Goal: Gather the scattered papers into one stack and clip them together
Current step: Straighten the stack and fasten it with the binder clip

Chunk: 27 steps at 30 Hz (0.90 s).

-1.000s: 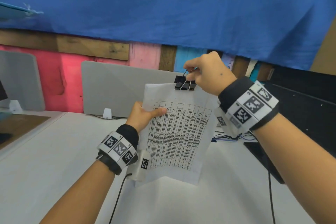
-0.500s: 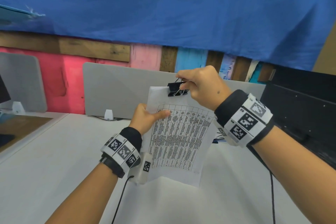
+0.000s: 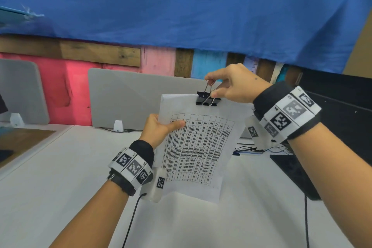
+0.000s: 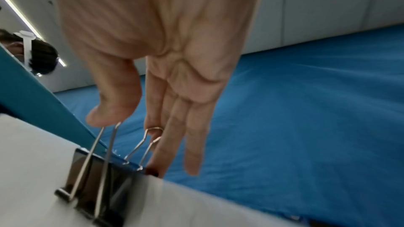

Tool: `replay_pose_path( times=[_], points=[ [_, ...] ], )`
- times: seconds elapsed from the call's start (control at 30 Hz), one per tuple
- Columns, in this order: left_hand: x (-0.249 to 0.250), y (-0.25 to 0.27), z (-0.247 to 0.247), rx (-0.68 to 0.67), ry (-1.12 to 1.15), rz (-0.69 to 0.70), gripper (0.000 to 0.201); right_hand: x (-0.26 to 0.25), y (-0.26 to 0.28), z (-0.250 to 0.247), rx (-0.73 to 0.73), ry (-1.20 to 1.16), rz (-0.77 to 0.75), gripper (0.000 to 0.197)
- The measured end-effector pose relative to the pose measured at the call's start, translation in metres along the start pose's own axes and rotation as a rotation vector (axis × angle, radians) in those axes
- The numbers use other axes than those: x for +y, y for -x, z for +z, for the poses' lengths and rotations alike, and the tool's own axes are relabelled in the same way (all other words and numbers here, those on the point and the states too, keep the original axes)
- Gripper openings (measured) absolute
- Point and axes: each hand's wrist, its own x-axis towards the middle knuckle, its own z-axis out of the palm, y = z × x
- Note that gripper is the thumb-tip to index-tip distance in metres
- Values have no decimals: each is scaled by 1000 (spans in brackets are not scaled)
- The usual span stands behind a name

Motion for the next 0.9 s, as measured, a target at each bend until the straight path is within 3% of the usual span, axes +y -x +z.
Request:
replay_pose_path(
  times=[0.1,0.23,0.3,0.37,0.43,0.5,0.67,0.8,0.9],
  points=[
    [-1,-2,0,36,18,-54,30,7,2,2,-74,-121,24,46],
    [0,-3,0,35,31,-74,23,13,4,18,14,-476,53,38],
    [1,-4,-1,30,34,-80,22,16,5,27,25,-492,17,50],
    [1,-6,-3,28,39,-90,28,15,9,32,-26,-437,0,78],
    [1,-7,-5,-4,37,-77,20,13,12,37,-45,-297,-16,107],
    [0,-7,-5,-35,15,-50,18,8,14,42,-34,-122,-11,122],
    [-4,-7,-6,-35,16,-58,16,-3,11,62,100,231,55,134],
    [0,-3,-4,-68,24,-40,20,3,9,71,166,298,110,122],
    [0,-1,-4,-49,22,-29,18,7,13,73,178,305,72,114]
  ],
)
